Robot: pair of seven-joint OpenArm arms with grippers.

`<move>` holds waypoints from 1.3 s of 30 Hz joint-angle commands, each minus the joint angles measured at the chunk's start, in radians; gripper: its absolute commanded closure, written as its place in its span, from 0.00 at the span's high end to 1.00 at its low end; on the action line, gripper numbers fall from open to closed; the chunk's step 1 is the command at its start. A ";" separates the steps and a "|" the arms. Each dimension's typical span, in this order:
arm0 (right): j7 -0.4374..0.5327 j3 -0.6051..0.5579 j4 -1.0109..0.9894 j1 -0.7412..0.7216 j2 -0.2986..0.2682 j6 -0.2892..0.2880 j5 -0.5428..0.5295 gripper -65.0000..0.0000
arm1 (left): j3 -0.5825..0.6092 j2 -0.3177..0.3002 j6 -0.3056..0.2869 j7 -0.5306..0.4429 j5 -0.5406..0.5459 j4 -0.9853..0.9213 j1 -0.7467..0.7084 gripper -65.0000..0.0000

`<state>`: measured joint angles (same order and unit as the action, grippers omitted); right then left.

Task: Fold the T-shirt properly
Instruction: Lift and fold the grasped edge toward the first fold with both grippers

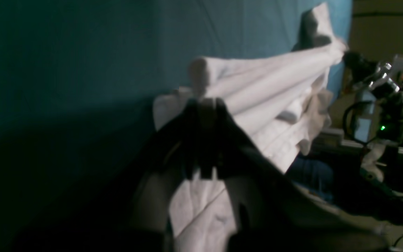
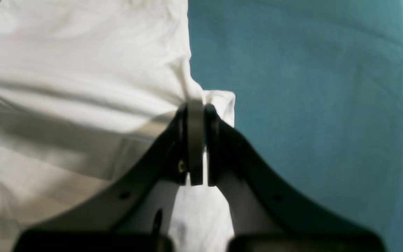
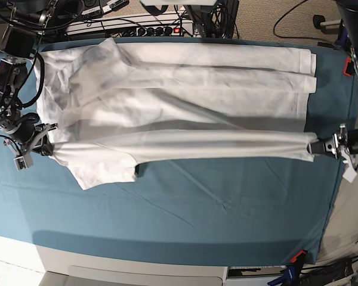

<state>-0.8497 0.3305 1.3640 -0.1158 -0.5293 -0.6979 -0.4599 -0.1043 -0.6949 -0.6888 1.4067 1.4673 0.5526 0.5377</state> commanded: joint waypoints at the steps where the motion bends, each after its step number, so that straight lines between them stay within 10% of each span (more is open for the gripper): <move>1: 0.002 0.027 0.018 -0.017 -0.034 0.011 -0.004 0.00 | -0.003 -0.034 0.000 -0.010 0.016 0.029 0.018 0.00; 11: -0.164 0.106 0.076 -0.014 -0.034 0.000 -0.154 0.00 | -0.003 -0.035 -0.001 -0.010 0.016 0.111 -0.055 0.00; 39: -0.201 0.106 0.172 0.116 -0.033 0.045 -0.039 0.00 | -0.003 -0.068 0.014 -0.010 0.016 0.143 -0.095 0.00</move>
<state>-1.0588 0.4225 1.5223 0.0166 -0.5289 -0.6739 -0.5278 -0.1001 -0.7235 -0.6743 1.4063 1.4769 0.6853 0.4187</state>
